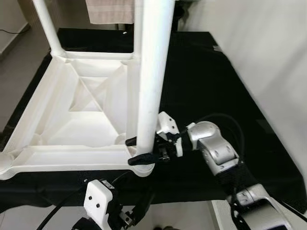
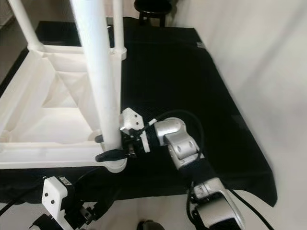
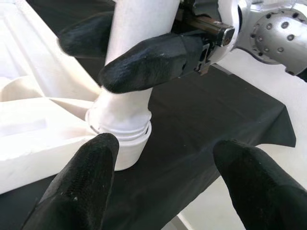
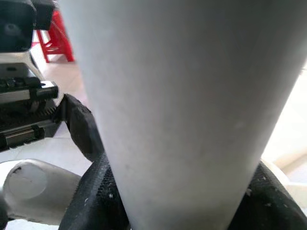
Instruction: Building children table
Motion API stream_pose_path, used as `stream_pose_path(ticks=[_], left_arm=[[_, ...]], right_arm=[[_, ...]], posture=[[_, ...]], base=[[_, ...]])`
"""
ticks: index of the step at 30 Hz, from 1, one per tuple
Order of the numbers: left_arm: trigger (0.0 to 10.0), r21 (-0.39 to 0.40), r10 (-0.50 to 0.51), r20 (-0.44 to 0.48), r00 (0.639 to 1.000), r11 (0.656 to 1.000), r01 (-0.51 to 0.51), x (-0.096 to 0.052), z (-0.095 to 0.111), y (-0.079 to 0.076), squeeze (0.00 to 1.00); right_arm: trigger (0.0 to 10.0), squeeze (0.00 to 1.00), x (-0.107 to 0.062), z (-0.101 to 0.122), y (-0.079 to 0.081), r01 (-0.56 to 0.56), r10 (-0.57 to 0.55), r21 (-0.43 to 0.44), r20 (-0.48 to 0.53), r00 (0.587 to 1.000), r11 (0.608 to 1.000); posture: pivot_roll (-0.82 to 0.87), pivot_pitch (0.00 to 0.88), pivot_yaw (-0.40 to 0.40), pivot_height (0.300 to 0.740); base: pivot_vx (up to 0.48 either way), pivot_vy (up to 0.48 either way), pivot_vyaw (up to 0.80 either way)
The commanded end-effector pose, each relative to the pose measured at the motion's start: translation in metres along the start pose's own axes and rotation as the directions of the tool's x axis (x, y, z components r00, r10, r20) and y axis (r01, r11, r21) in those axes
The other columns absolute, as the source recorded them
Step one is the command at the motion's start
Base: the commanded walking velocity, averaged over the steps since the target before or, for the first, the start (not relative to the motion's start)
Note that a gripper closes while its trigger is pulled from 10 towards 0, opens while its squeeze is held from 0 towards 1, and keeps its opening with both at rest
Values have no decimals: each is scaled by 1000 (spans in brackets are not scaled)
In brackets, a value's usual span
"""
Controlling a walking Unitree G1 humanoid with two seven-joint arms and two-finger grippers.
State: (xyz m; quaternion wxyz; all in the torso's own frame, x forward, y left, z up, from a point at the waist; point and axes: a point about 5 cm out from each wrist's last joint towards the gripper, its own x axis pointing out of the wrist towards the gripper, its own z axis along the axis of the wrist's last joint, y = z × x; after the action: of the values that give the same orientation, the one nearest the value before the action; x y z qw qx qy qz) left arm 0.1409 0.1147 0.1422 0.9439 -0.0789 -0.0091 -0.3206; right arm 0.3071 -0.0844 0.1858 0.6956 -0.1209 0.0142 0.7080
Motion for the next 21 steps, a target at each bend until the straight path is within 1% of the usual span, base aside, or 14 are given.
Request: stream_pose_path(ticks=[1, 2, 4, 5, 6, 7, 8, 9, 10, 17, 18, 19, 20, 21], left_arm=[[10000, -3, -16, -16, 1000, 1000, 16, -2, -3, -2, 0], [10000, -3, -16, -16, 1000, 1000, 16, -2, -3, -2, 0], [10000, -1, -12, -13, 1000, 1000, 12, -3, -2, -2, 0], [10000, 1, -10, -12, 1000, 1000, 10, -3, -2, -1, 0], [10000, 1, -10, -12, 1000, 1000, 10, -3, -2, -1, 0], [10000, 5, -10, -9, 1000, 1000, 10, -2, -1, 1, 0], [10000, 15, -13, -10, 1000, 1000, 13, -2, -1, 3, 0], [10000, 20, -15, -11, 1000, 1000, 15, -1, -2, 5, 0], [10000, 23, -14, -13, 1000, 1000, 15, 0, -3, 8, 0], [10000, 26, -12, -17, 1000, 1000, 12, 0, -4, 11, 0], [10000, 29, -5, -17, 1000, 1000, 6, -1, -4, 12, 0], [10000, 29, -5, -17, 1000, 1000, 6, -1, -4, 12, 0], [10000, 32, 2, -15, 1000, 999, -1, -1, -5, 13, 0], [10000, 33, 6, -14, 1000, 999, -6, -1, -5, 13, 0]], right_arm=[[0, 0, -23, -6, -3, 143, -143, 53, -2, 990, 988], [0, 0, -23, -6, -3, 143, -143, 53, -2, 990, 988], [0, 0, -41, -6, -1, 392, -394, 95, 3, 919, 915], [0, 0, -45, -7, 0, 451, -453, 104, 0, 891, 886], [0, 0, -45, -7, 0, 451, -453, 104, 0, 891, 886], [0, 0, -34, -19, 21, 639, -633, 121, -87, 769, 760], [0, 0, -27, -32, 43, 753, -734, 139, -167, 658, 643], [0, 0, -26, -37, 56, 825, -795, 133, -221, 564, 549], [0, 0, -26, -39, 61, 854, -819, 127, -242, 520, 505], [0, 0, -22, -36, 54, 835, -804, 116, -228, 549, 538], [0, 0, -17, -34, 56, 814, -782, 122, -227, 580, 568], [0, 0, -17, -34, 56, 814, -782, 122, -227, 580, 568], [0, 0, -12, -32, 59, 796, -764, 139, -223, 605, 590], [10000, 0, -7, -30, 61, 768, -737, 146, -218, 639, 623]], posture=[[-154, 176, -120, 740], [-154, 176, -120, 740], [-159, 175, -120, 740], [-160, 175, -121, 740], [-160, 175, -121, 740], [-182, 179, -103, 740], [-192, 167, -89, 740], [-185, 154, -78, 740], [-183, 152, -80, 740], [-178, 141, -83, 740], [-175, 137, -81, 740], [-175, 137, -81, 740], [-175, 137, -81, 740], [-175, 137, -81, 740]], base=[[0, 0, 0], [0, 0, 0], [0, 0, 0], [0, 0, 0], [0, 0, 0], [0, 0, 0], [0, 0, 0], [0, 0, 0], [0, 0, 0], [0, 0, 0], [0, 0, 0], [0, 0, 0], [0, 0, 0], [0, 0, 0]])
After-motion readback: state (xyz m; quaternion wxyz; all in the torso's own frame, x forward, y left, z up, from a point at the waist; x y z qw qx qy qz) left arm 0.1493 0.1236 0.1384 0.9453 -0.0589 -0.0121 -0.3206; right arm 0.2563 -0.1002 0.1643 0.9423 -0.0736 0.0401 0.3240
